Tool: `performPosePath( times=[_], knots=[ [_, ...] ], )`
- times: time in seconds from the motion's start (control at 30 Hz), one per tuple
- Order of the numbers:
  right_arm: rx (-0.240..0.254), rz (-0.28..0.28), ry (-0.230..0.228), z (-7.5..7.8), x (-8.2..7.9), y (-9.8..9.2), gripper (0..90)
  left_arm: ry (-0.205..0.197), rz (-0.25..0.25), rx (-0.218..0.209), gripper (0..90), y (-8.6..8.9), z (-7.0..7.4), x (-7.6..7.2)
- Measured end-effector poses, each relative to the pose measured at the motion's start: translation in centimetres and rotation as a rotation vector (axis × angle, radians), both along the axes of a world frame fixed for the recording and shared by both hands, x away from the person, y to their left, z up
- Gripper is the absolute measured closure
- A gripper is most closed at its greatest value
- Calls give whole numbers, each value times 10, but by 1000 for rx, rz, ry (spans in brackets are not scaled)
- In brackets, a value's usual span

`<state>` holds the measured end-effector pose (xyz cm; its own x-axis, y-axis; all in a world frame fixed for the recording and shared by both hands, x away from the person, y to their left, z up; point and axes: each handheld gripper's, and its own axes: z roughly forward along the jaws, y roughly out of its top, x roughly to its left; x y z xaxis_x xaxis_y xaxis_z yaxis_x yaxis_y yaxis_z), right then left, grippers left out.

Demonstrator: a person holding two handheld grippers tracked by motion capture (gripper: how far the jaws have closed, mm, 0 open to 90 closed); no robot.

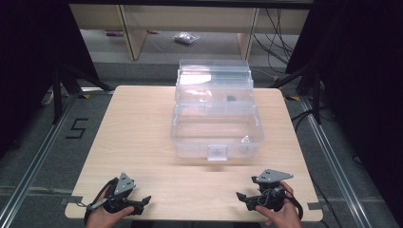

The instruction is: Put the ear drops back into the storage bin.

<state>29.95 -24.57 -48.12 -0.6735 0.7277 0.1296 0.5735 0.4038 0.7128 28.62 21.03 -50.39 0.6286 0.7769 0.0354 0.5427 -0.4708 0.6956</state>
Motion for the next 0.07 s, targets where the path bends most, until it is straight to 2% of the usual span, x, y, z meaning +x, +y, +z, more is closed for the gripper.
performPosePath(
  times=[0.07],
  knots=[
    [1,-4,-5,-1,0,0,167,1,3,-2,150,0,0,0]
  ],
)
